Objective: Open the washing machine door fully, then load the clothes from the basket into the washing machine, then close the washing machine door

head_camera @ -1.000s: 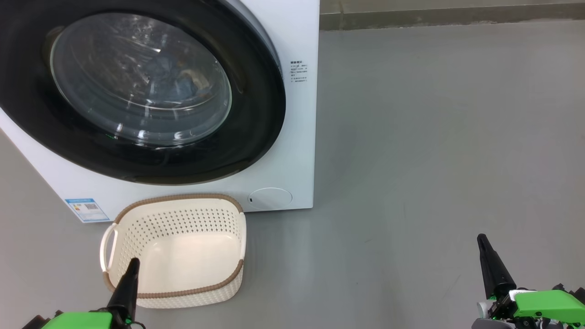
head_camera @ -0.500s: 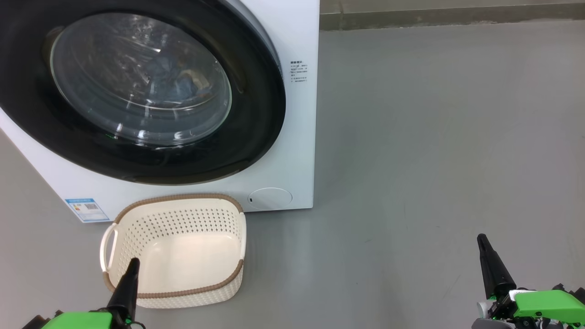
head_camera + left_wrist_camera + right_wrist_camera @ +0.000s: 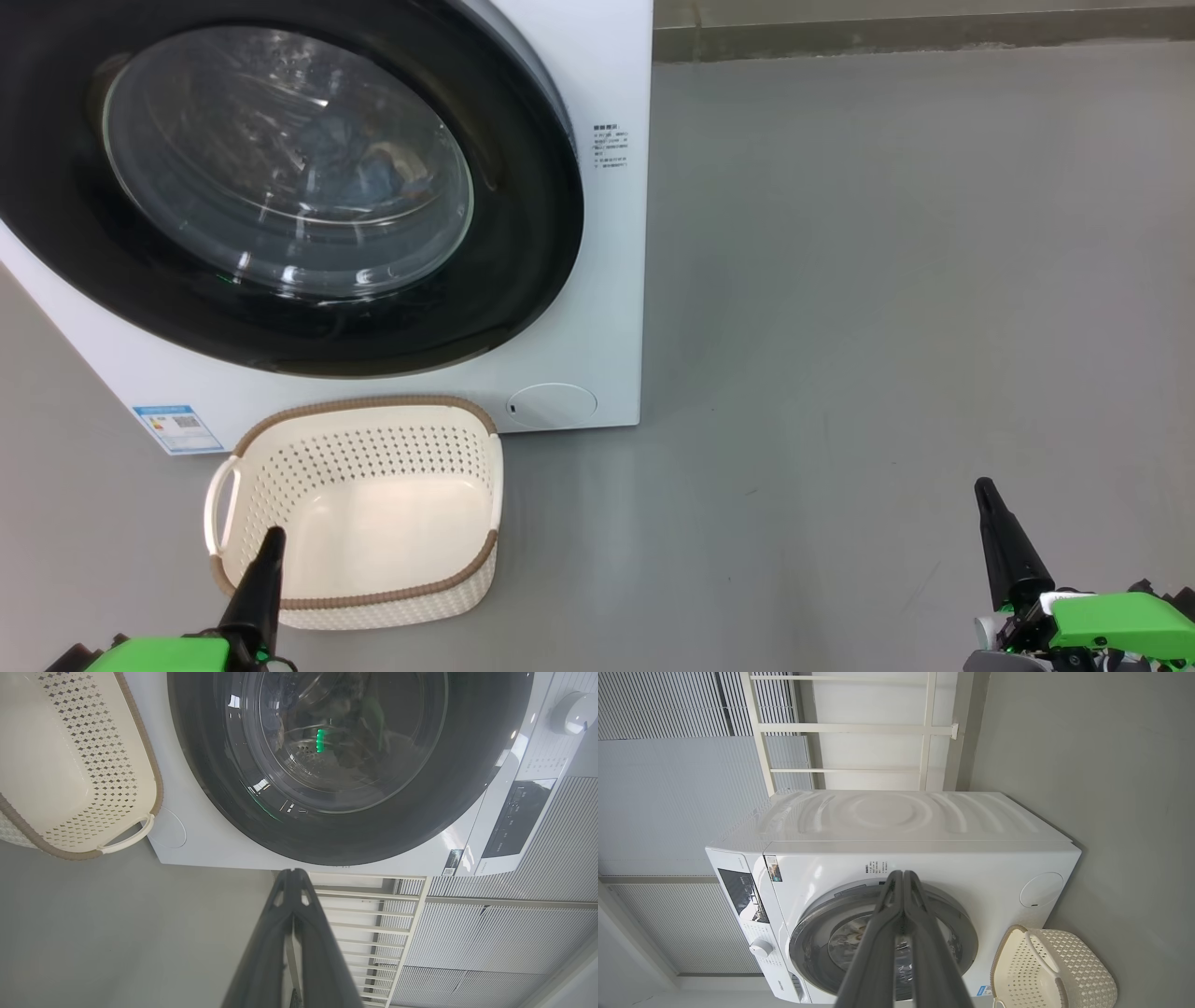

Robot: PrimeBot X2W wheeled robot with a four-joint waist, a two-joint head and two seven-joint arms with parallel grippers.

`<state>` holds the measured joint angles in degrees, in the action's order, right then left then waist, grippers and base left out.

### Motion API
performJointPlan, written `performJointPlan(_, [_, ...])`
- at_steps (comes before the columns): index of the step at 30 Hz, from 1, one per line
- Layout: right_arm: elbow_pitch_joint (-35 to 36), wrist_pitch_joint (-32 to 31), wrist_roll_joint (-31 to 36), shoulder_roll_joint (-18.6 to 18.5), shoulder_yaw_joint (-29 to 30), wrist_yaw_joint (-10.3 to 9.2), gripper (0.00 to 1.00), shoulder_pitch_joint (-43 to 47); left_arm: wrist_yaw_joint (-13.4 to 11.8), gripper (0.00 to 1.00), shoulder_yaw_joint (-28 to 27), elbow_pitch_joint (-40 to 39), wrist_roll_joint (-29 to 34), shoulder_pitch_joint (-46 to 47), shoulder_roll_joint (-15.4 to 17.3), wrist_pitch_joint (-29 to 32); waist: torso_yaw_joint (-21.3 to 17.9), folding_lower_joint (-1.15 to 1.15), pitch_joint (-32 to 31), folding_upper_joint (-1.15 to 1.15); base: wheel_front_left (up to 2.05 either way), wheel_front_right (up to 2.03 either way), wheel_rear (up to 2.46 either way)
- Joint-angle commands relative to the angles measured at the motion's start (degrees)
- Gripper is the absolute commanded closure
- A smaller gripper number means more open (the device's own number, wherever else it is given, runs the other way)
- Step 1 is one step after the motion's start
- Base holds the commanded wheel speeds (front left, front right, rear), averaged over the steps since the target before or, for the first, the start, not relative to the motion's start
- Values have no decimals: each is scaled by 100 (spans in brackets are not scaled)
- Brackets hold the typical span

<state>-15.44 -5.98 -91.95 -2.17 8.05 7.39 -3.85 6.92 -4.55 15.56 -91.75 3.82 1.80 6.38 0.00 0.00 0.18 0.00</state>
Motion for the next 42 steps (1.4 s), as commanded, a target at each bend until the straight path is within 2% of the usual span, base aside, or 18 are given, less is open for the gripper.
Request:
performJointPlan(1, [142, -49, -23, -71, -154, 10, 100, -233, 57, 100, -203, -151, -36, 238, 108, 16, 0, 0, 0, 0, 0, 0, 0])
performJointPlan(42, [142, -49, -23, -71, -154, 10, 100, -233, 57, 100, -201, -152, -38, 237, 108, 14, 0, 0, 0, 0, 0, 0, 0])
